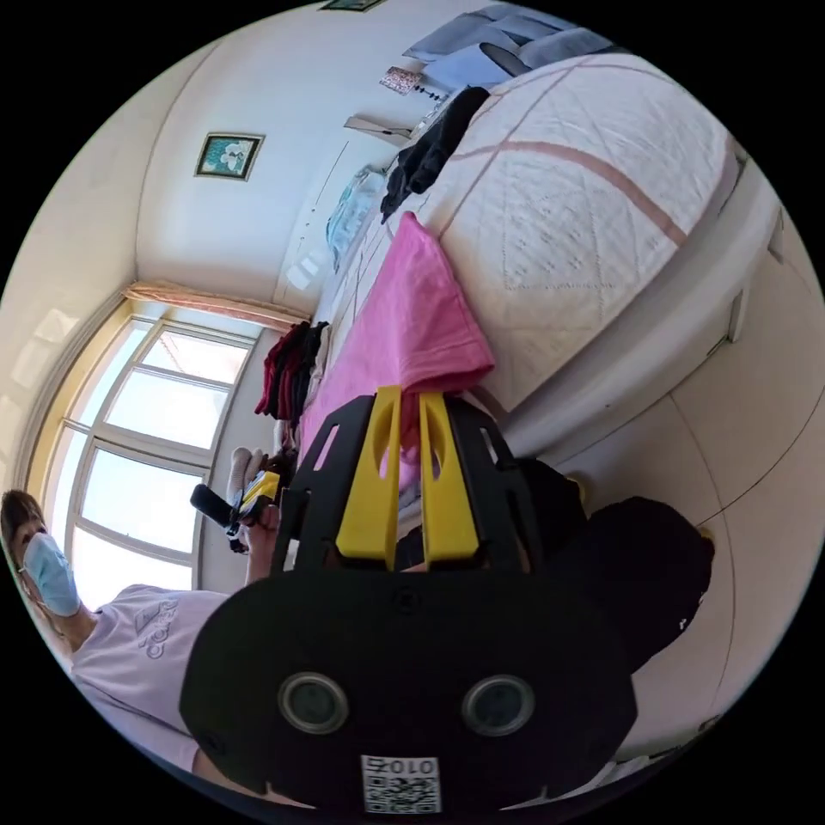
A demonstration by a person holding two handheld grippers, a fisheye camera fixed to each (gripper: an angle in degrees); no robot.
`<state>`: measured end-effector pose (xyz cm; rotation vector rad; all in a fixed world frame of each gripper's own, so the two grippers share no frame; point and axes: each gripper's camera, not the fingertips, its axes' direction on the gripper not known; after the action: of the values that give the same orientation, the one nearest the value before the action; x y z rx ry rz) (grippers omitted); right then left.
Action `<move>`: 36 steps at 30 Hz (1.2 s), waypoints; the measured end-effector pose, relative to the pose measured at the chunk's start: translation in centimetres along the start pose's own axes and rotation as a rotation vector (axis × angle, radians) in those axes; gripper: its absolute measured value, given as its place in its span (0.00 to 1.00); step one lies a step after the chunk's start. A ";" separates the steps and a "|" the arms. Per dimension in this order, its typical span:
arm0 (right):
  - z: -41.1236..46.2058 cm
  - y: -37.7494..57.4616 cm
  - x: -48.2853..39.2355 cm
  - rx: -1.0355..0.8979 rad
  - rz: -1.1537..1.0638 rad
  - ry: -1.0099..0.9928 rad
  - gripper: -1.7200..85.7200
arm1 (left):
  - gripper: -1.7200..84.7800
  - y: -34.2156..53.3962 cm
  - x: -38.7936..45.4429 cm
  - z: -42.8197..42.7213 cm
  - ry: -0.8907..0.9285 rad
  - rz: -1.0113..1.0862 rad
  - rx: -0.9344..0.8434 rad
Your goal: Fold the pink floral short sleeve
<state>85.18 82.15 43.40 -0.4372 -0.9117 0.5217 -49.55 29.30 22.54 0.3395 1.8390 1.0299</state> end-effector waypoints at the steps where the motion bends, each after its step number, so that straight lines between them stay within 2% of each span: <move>1: 0.4 0.1 -2.6 0.006 -0.042 0.088 0.08 | 0.06 0.4 -0.2 -0.3 -0.008 -0.013 0.001; 4: 2.5 -0.2 -10.9 0.010 -0.203 0.336 0.08 | 0.06 3.1 -1.6 -2.4 -0.046 -0.086 0.029; 8: 8.1 0.2 -22.8 -0.007 -0.471 0.568 0.08 | 0.05 7.4 -3.1 -5.8 -0.120 -0.202 0.088; 10: 14.6 1.8 -30.9 -0.073 -0.677 0.641 0.08 | 0.05 9.3 -3.3 -7.5 -0.150 -0.244 0.129; 13: 24.9 5.5 -38.5 -0.196 -0.916 0.708 0.08 | 0.05 12.3 -3.2 -10.1 -0.203 -0.295 0.191; 16: 35.8 9.2 -41.4 -0.365 -1.080 0.734 0.08 | 0.04 14.9 -2.8 -12.1 -0.249 -0.327 0.211; 19: 42.7 11.3 -40.9 -0.500 -1.105 0.758 0.07 | 0.05 17.4 -2.7 -13.4 -0.278 -0.368 0.210; 23: 43.4 11.8 -40.9 -0.486 -1.080 0.701 0.08 | 0.06 20.1 -3.2 -14.4 -0.283 -0.443 0.213; 28: 40.9 9.9 -42.7 -0.417 -1.020 0.570 0.08 | 0.09 20.0 -5.5 -13.4 -0.190 -0.485 0.255; 32: 41.8 9.7 -41.7 -0.437 -0.991 0.543 0.08 | 0.14 17.5 -9.3 -9.6 0.013 -0.596 0.207; 36: 43.4 11.1 -40.7 -0.489 -1.026 0.417 0.08 | 0.15 15.4 -10.4 -7.9 -0.092 -0.595 0.145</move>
<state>26.00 72.60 35.27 -0.4299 -0.7298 -0.7228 -54.15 28.18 42.12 -0.0796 1.7743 0.4649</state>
